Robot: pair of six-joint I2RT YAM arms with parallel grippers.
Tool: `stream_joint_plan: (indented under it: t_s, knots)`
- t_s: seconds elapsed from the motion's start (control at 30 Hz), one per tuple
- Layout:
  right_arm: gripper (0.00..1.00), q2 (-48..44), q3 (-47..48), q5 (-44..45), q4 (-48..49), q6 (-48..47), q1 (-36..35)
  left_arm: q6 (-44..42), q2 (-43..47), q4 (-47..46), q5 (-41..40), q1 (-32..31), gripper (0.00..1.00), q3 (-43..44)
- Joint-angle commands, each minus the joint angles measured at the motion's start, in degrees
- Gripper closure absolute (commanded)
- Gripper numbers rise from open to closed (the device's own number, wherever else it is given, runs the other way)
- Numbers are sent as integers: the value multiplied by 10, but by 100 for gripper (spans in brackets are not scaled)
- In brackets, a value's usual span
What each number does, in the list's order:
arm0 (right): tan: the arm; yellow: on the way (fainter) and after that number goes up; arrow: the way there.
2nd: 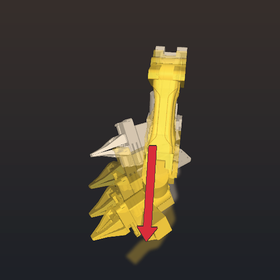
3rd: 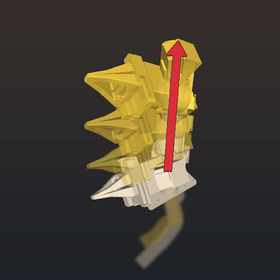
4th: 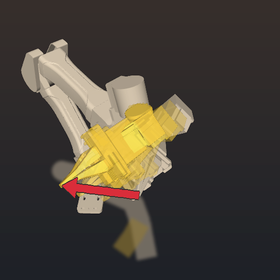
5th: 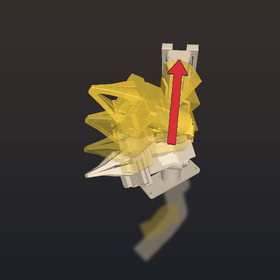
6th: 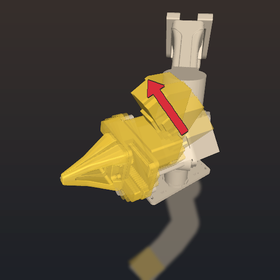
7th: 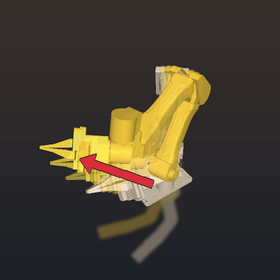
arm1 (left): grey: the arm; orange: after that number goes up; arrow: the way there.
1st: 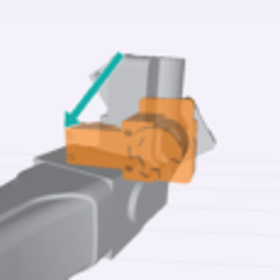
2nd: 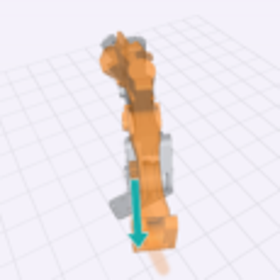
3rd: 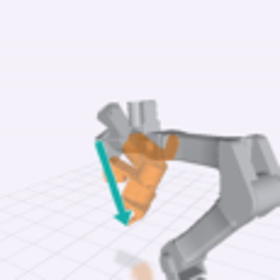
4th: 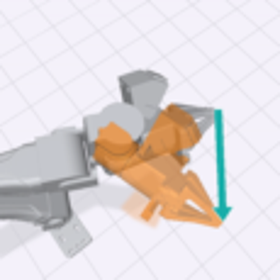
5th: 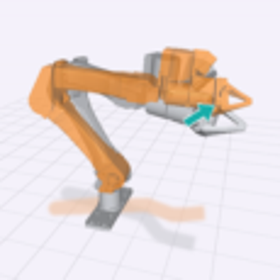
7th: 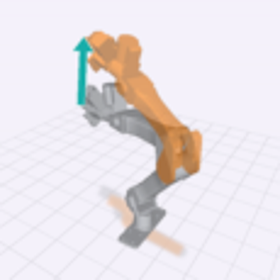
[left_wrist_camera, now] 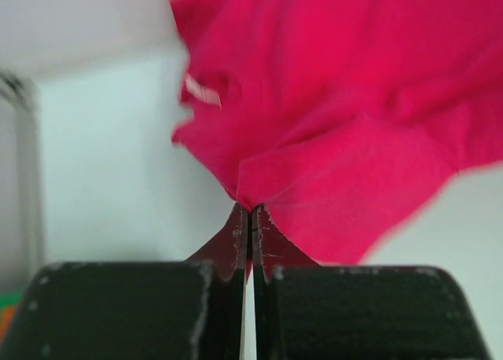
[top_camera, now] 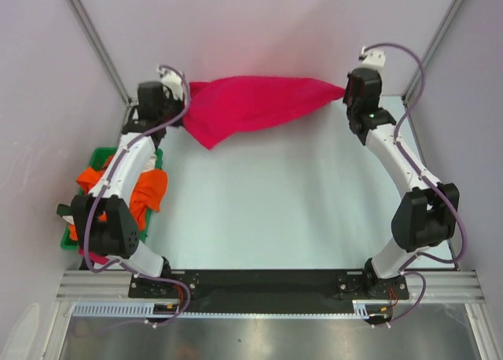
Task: Fold and stack the t-shirts
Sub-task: Flatten out the tshirt
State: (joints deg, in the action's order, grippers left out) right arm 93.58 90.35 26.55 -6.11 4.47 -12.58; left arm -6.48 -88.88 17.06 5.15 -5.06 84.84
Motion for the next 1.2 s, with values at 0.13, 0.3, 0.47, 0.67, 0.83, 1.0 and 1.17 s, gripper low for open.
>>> stream_joint_plan:
  t_s: [0.13, 0.3, 0.47, 0.67, 0.83, 1.0, 1.17]
  knots:
    - [100, -118, -192, 35, 7, 26, -24, -31, 132, 20, 35, 1, 100, -200]
    - [100, -174, -277, 46, -30, 48, -32, -49, 186, 82, 58, 1, 100, -259]
    - [100, -237, -347, 58, -53, 57, -47, -59, 227, 120, 62, 1, 100, -303]
    - [100, -277, -394, 71, -93, 97, -61, -58, 249, 154, 65, 1, 100, -329]
    - [100, -308, -423, 89, -139, 136, -78, -58, 283, 174, 72, 0, 100, -355]
    - [100, -350, -446, 95, -195, 171, -89, -63, 322, 199, 82, 0, 100, -376]
    - [100, -380, -468, 112, -243, 208, -118, -56, 348, 216, 100, 0, 100, -375]
